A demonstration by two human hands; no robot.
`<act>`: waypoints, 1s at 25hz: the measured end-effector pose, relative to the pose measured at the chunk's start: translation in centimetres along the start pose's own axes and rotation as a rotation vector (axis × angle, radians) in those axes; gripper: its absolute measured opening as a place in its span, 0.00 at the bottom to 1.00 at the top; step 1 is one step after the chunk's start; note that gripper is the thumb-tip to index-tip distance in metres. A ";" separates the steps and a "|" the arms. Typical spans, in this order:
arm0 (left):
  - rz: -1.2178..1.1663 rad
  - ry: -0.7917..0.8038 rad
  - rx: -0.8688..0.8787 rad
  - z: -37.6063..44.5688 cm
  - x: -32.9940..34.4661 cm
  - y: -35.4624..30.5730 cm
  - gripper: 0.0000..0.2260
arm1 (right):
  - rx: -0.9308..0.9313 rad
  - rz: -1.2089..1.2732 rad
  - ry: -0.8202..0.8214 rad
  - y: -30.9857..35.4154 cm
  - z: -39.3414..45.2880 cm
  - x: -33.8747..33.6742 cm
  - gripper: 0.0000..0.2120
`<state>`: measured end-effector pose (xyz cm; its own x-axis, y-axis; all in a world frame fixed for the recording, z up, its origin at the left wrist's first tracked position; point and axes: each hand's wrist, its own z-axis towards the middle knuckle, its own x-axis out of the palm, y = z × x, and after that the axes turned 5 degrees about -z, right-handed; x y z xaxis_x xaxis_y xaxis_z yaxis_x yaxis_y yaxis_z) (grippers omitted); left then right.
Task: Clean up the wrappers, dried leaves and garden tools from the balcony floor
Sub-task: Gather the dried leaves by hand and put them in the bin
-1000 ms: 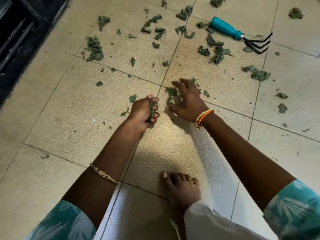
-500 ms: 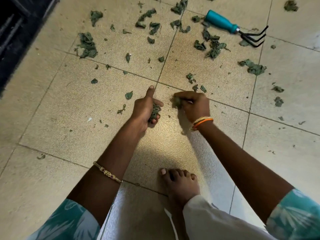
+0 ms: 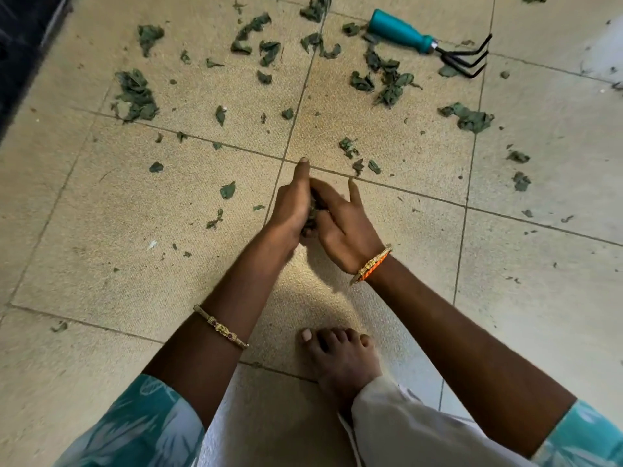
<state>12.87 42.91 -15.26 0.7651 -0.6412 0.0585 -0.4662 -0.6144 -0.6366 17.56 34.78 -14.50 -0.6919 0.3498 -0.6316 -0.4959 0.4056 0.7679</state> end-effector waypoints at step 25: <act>-0.054 0.012 -0.044 -0.2 -3.2 0.6 0.14 | -0.398 -0.576 -0.195 -9.9 0.9 -2.2 0.09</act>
<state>10.11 44.50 -15.70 0.7842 -0.6122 0.1012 -0.4437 -0.6674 -0.5981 24.45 30.77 -20.86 -0.1756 0.3329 -0.9265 -0.9322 0.2462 0.2652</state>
